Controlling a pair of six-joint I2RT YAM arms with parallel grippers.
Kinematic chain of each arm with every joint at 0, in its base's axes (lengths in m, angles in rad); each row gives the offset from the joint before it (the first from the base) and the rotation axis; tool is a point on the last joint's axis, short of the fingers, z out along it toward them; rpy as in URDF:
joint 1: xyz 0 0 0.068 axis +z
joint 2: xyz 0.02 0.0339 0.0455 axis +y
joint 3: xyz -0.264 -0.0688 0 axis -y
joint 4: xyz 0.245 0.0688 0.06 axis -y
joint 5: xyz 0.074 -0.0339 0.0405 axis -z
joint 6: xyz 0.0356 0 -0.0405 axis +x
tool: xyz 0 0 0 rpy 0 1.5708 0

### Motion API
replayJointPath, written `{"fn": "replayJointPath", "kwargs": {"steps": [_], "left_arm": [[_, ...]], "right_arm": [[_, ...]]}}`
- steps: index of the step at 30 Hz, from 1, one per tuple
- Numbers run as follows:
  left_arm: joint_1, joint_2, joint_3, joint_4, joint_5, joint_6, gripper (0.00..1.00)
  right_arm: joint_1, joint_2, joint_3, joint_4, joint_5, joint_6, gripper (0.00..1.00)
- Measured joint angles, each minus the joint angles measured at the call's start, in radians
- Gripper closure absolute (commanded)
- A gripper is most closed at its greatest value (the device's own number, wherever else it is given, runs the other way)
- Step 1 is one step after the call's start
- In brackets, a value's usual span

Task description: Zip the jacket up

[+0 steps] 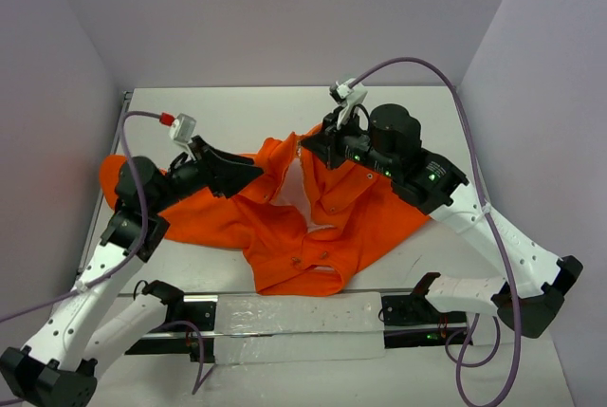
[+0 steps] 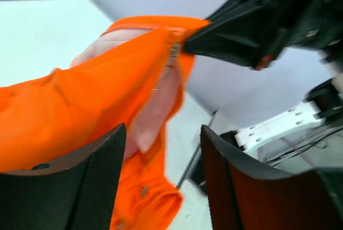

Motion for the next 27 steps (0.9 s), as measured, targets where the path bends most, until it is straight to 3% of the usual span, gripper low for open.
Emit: {"fn": "replayJointPath", "kwargs": {"steps": [5,10,20,27], "left_arm": [[-0.029,-0.029,-0.160,0.257,-0.035,-0.247,0.36],[-0.121,0.055,-0.197,0.408,-0.114,-0.414,0.30],[-0.180,0.185,-0.241,0.689,-0.255,-0.617,0.21],[-0.197,0.304,-0.252,0.848,-0.275,-0.695,0.17]], "right_arm": [[0.000,0.000,0.000,0.007,0.024,0.024,1.00],[0.000,0.000,0.000,0.017,0.041,0.051,1.00],[0.000,0.000,-0.003,0.039,0.057,0.090,1.00],[0.000,0.000,-0.003,0.042,0.055,0.102,1.00]]}}
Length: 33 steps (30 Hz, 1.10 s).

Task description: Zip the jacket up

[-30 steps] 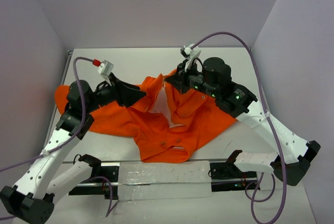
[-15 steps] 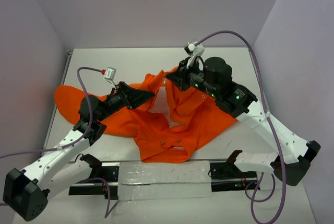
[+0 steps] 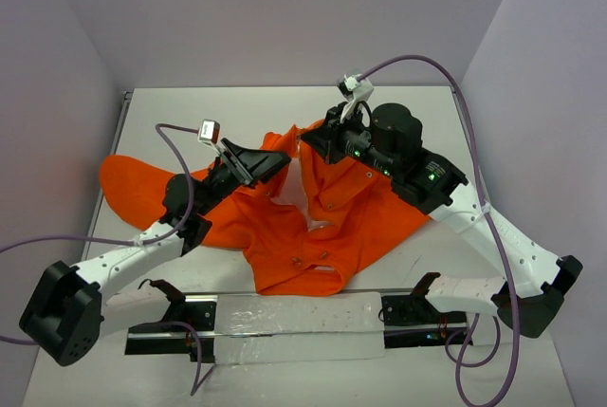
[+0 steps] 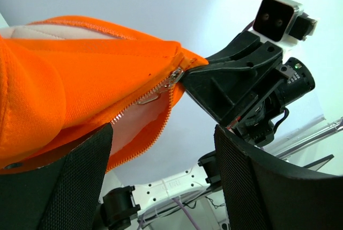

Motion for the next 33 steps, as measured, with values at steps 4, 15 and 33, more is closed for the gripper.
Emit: {"fn": "replayJointPath", "kwargs": {"steps": [4,15,33], "left_arm": [[-0.024,0.030,0.000,0.028,0.001,-0.009,0.17],[-0.059,0.047,0.027,0.058,0.007,-0.021,0.14],[-0.073,0.166,0.132,0.112,0.007,0.018,0.13]], "right_arm": [[0.000,0.000,0.000,0.000,-0.004,0.001,1.00],[0.000,0.000,0.000,0.001,-0.020,0.001,1.00],[0.000,-0.012,0.000,0.002,-0.027,0.001,1.00]]}}
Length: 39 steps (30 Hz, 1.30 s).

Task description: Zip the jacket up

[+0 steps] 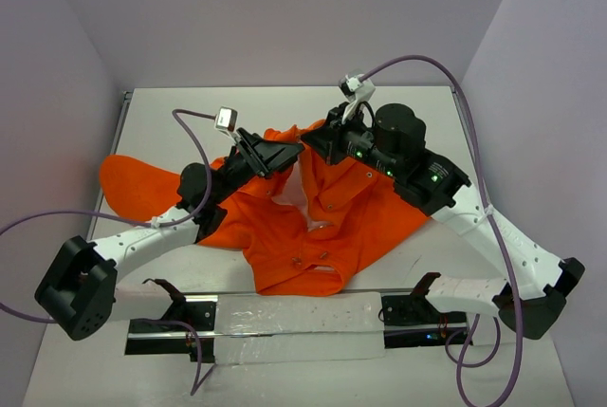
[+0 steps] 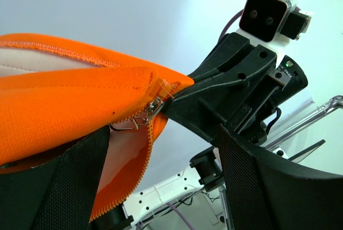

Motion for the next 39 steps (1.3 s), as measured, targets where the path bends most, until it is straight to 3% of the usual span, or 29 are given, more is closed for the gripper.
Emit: {"fn": "replayJointPath", "kwargs": {"steps": [16,20,27,29,33,35,39], "left_arm": [[0.000,0.052,0.005,0.127,0.004,-0.017,0.16],[0.000,0.051,0.017,0.127,0.004,-0.003,0.23],[0.000,0.033,0.015,0.130,0.002,0.014,0.50],[0.000,0.027,0.008,0.132,-0.002,0.017,0.53],[0.000,0.001,-0.025,0.131,-0.012,0.025,0.46],[0.000,-0.014,-0.034,0.128,-0.012,0.033,0.23],[0.000,-0.046,-0.038,0.118,-0.013,0.055,0.11]], "right_arm": [[0.000,-0.015,0.000,0.004,-0.010,0.000,1.00],[0.000,-0.018,0.000,0.005,-0.016,0.000,1.00],[-0.009,-0.020,0.000,0.010,-0.024,0.003,1.00],[-0.010,-0.022,0.000,0.010,-0.026,0.004,1.00],[-0.011,-0.026,0.000,0.010,-0.033,0.004,1.00],[-0.013,-0.027,0.000,0.010,-0.033,0.005,1.00],[-0.016,-0.032,0.000,0.010,-0.033,0.007,1.00]]}}
